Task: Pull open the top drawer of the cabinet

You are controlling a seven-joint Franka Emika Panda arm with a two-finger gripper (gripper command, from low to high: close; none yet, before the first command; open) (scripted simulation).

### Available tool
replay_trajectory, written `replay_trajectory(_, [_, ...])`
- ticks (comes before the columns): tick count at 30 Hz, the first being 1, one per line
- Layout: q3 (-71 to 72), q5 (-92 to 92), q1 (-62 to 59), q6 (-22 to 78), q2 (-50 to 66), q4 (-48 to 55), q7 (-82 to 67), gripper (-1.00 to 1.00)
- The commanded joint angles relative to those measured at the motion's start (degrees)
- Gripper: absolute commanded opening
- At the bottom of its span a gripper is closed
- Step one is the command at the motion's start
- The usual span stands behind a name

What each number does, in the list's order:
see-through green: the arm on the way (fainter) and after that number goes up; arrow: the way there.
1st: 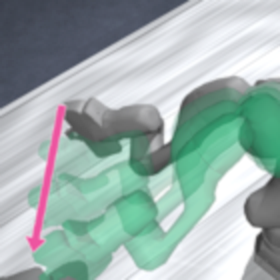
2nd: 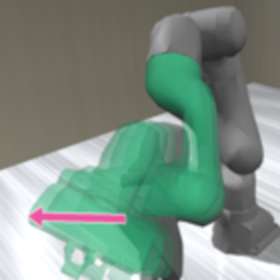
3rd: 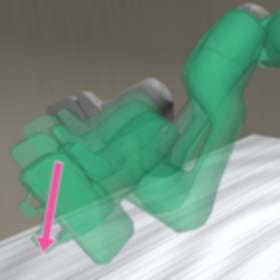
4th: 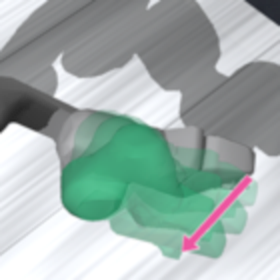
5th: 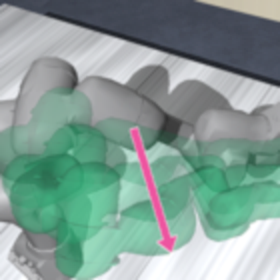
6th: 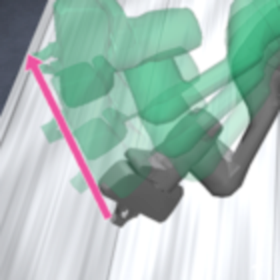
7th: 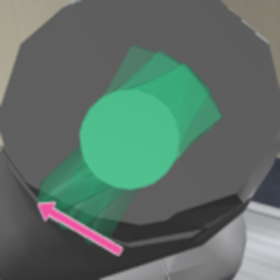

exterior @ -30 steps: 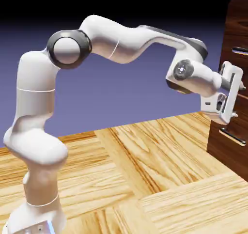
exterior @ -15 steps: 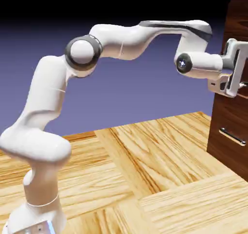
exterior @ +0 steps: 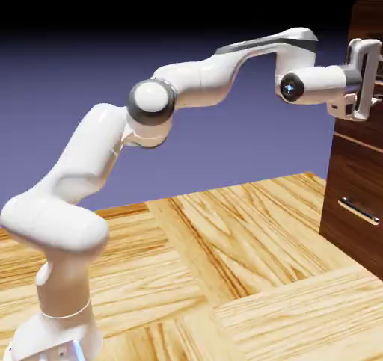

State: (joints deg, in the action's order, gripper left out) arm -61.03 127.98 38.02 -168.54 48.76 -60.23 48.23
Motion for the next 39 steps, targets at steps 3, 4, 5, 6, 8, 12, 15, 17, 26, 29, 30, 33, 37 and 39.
replay_trajectory(3, [-2.17, 4.68, 4.45, 1.05, -3.47, -6.23, -6.58, -1.00])
replay_trajectory(4, [-3.05, 6.05, 6.04, 1.42, -4.60, -8.30, -8.58, -1.00])
replay_trajectory(5, [-3.97, 7.36, 7.67, 1.79, -5.74, -10.38, -10.54, -1.00])
replay_trajectory(6, [-4.97, 8.59, 9.37, 2.15, -6.88, -12.45, -12.43, -1.00])
replay_trajectory(8, [-7.17, 10.84, 12.96, 2.83, -9.17, -16.61, -16.09, -1.00])
replay_trajectory(12, [-12.52, 14.65, 21.05, 3.96, -13.73, -24.72, -22.96, -1.00])
replay_trajectory(15, [-17.01, 16.76, 27.27, 4.51, -16.65, -29.89, -27.24, -1.00])
replay_trajectory(17, [-20.20, 17.88, 31.43, 4.77, -18.25, -32.90, -29.63, -1.00])
replay_trajectory(26, [-36.31, 20.44, 50.11, 6.01, -21.37, -43.89, -35.32, -1.00])
replay_trajectory(29, [-42.20, 20.39, 56.34, 6.72, -20.76, -47.44, -35.30, -1.00])
replay_trajectory(30, [-44.22, 20.22, 58.41, 7.04, -20.29, -48.75, -34.96, -1.00])
replay_trajectory(33, [-49.81, 21.07, 64.64, 7.15, -20.53, -51.45, -36.74, -1.00])
replay_trajectory(37, [-55.27, 25.61, 71.99, 5.12, -25.33, -51.29, -46.24, -1.00])
replay_trajectory(39, [-57.32, 28.01, 74.96, 3.97, -27.96, -50.60, -51.22, -1.00])
